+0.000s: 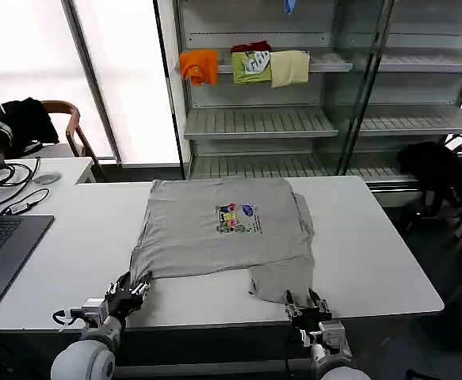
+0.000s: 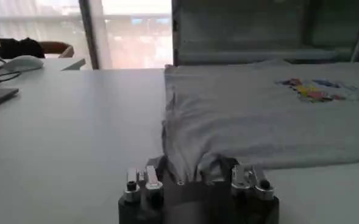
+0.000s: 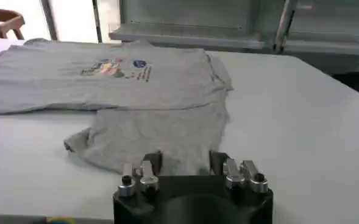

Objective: Fold and organize the clothes.

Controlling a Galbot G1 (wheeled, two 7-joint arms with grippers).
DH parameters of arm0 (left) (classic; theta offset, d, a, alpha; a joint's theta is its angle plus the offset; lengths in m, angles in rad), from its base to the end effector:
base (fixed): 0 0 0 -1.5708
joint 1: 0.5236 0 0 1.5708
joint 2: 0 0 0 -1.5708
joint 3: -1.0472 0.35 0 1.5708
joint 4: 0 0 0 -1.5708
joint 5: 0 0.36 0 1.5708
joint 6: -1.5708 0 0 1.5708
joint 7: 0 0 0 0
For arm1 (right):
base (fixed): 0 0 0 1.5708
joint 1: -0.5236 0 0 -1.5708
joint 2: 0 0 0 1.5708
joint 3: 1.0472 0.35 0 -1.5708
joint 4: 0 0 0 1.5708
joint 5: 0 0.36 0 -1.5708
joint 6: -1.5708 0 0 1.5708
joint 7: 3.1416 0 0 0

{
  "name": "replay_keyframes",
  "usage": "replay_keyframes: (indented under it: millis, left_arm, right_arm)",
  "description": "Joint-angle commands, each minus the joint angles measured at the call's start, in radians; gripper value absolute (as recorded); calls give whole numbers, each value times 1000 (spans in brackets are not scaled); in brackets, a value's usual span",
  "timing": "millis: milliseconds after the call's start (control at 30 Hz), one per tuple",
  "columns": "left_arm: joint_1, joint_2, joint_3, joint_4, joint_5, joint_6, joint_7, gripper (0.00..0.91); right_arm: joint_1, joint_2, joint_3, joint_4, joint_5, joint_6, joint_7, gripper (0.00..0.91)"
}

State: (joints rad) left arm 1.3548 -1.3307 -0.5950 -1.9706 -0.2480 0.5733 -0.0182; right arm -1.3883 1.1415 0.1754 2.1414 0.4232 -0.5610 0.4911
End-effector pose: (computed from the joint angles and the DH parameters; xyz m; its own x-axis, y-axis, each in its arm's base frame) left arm 0.2552 0.0729 -0.2891 -0.8888 0.0056 0.4582 0.0124 0.9999 0.0118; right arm 0.2067 0.0293 -0.2691 -0.8791 -0.0464 0.4743 -0.0893 0.9937 -0.0683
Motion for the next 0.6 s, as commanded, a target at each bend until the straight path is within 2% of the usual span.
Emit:
replay_keyframes:
  millis: [33,400,600]
  left_arm:
    - [11,-4,6,1,0,4,3,20]
    - [9,-18,9,10,-2,4,5,20]
    - [29,-32,-1,-64,-40,3,1,20]
  right_arm:
    - [-1,2,-1,-7,5,8,0,0]
    - [11,-2,34,-7,43,13,-11,0]
    - [-3,-9,69,25,25,59,-45,0]
